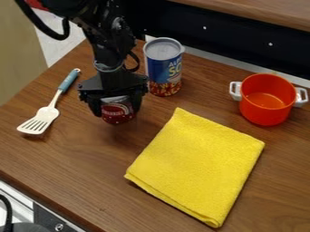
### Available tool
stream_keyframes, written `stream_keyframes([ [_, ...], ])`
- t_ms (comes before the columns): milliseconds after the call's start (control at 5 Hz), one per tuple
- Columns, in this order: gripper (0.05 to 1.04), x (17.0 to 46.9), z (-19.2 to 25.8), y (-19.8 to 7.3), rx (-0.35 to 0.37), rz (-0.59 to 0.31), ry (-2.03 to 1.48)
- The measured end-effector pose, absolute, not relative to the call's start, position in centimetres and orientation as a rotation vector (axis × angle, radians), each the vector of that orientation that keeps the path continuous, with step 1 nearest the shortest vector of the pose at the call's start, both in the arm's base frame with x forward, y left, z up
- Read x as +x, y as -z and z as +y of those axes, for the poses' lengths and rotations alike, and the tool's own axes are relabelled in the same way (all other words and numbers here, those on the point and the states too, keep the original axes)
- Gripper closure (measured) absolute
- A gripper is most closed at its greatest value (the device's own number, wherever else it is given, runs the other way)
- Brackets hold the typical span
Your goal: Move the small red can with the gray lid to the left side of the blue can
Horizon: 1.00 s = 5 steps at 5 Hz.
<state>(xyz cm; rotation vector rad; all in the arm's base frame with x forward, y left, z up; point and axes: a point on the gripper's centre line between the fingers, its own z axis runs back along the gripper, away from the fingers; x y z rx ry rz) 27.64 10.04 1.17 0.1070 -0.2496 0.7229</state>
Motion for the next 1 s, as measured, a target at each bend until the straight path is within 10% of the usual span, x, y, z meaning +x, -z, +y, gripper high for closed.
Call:
stream_keyframes([
  [1000,0.085,32.0,14.6,-1.8,0.152,-0.295,-0.724],
])
